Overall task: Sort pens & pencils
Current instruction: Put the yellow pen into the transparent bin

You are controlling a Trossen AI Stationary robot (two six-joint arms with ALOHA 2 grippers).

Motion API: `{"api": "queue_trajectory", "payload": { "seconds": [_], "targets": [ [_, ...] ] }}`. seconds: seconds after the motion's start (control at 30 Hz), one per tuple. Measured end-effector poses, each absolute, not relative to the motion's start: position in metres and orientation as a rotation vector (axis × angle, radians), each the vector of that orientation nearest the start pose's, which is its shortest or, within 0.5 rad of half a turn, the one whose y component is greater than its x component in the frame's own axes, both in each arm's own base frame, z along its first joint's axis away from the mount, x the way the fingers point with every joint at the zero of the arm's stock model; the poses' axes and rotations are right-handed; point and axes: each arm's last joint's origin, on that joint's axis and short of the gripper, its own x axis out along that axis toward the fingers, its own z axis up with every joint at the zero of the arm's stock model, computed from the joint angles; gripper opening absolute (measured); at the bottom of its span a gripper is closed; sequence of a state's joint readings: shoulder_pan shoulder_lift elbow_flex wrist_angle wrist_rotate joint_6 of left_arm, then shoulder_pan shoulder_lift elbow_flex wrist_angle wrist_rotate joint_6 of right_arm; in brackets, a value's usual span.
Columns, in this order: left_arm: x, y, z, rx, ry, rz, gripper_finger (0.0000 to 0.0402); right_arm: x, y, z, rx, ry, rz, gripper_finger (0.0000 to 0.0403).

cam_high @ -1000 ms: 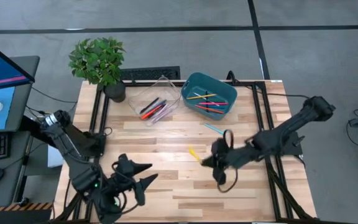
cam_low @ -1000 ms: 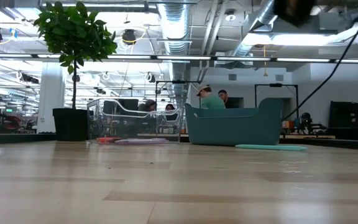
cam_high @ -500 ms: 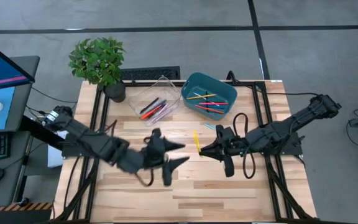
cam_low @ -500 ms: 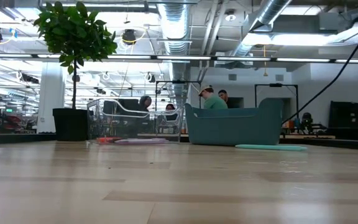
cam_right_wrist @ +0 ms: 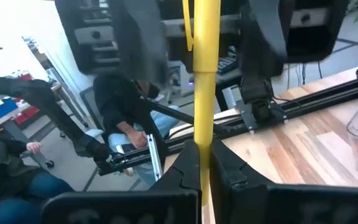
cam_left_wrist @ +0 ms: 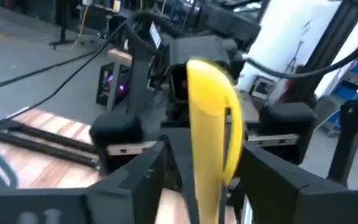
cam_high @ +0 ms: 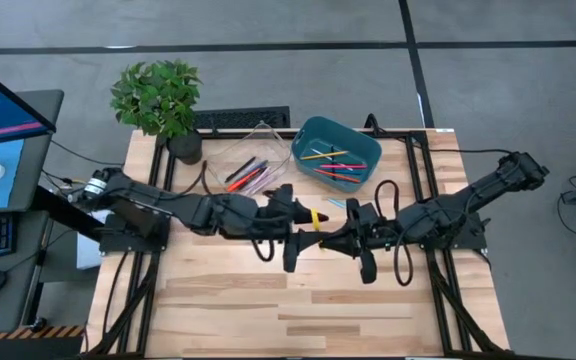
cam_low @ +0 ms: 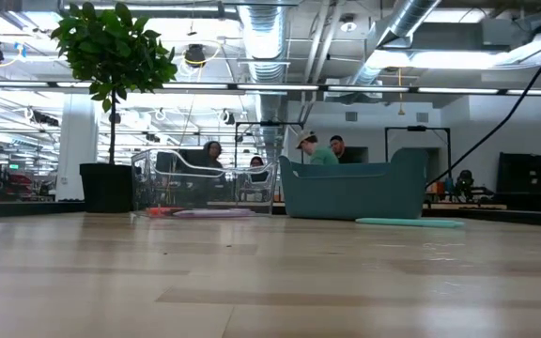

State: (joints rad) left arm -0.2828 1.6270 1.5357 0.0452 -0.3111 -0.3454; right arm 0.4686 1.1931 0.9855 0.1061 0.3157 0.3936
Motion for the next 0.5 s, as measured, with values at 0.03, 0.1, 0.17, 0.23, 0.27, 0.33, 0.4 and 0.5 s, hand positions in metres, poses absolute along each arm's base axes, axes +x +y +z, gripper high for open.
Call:
{"api": "queue_trajectory", "payload": {
  "seconds": [0.03,0.1,0.17,0.23,0.27,0.33,0.4,0.5],
  "targets": [
    [0.368,-0.095,0.399,-0.336,0.042,0.04,0.0176,0.245,0.114,0.347,0.352,0.122,0.132,0.0021],
    [0.37,-0.093,0.396,-0.342,0.056,0.043,0.0139,0.245,0.113,0.348,0.353,0.119,0.128,0.0021],
    [0.372,-0.09,0.395,-0.351,0.058,0.048,0.0089,0.245,0.112,0.348,0.353,0.119,0.122,0.0021],
    [0.373,-0.09,0.394,-0.36,0.061,0.056,0.0033,0.245,0.111,0.347,0.35,0.122,0.116,0.0022],
    [0.373,-0.09,0.394,-0.369,0.06,0.058,0.0021,0.245,0.111,0.347,0.343,0.121,0.112,0.0022],
    [0.372,-0.089,0.394,-0.369,0.055,0.076,0.002,0.246,0.111,0.347,0.327,0.117,0.101,0.0022],
    [0.372,-0.09,0.394,-0.367,0.049,0.103,0.0022,0.246,0.109,0.347,0.324,0.112,0.076,0.0027],
    [0.367,-0.088,0.399,-0.328,0.034,0.153,0.0018,0.248,0.103,0.348,0.33,0.099,0.047,0.0047]
  ]
}}
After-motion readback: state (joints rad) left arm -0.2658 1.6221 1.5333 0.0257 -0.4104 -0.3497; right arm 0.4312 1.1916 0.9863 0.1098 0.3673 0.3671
